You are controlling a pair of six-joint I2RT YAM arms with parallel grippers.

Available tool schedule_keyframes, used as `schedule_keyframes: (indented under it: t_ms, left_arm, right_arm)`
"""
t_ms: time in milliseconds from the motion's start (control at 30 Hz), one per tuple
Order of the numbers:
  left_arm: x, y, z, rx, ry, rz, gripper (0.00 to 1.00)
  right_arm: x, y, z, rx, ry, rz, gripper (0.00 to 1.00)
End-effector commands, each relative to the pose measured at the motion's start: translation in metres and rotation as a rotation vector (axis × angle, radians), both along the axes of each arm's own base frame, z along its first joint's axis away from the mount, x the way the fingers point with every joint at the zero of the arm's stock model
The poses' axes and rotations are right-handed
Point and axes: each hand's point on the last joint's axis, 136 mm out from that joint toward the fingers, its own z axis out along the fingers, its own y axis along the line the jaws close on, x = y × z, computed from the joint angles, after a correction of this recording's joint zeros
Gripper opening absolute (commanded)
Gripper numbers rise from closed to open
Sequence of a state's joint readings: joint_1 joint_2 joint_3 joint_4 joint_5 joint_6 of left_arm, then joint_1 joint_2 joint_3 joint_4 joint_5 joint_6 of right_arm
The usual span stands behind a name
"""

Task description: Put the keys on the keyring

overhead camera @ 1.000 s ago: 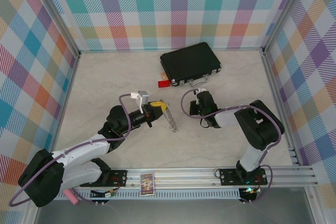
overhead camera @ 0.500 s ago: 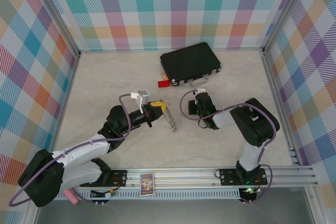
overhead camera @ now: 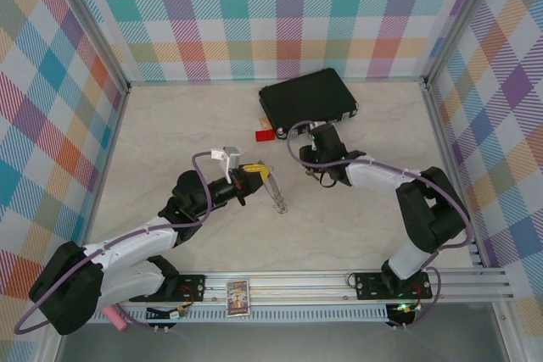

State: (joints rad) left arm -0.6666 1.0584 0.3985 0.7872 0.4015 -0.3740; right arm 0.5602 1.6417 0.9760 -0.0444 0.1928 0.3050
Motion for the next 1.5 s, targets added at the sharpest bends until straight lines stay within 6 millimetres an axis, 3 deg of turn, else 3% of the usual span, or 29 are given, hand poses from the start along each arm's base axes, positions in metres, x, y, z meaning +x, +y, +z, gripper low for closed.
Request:
schedule_keyframes:
  t_ms: [0,300,667,1467]
  left_arm:
    - [-0.008,-0.001,0.018,-0.035,-0.063,-0.020,0.00]
    - [-0.010,0.001,0.021,-0.036,-0.074,-0.018,0.00]
    - [-0.011,0.001,0.023,-0.038,-0.077,-0.020,0.00]
    - [-0.014,-0.002,0.026,-0.054,-0.073,-0.041,0.00]
  right_arm:
    - [-0.025,-0.013,-0.014,-0.114,0.239,0.048,0.32]
    - [-0.023,-0.012,-0.013,-0.180,0.577,0.141,0.28]
    - [-0.018,-0.014,-0.039,-0.228,0.798,0.154,0.26]
    - [-0.012,-0.005,-0.070,-0.260,0.938,0.198,0.20]
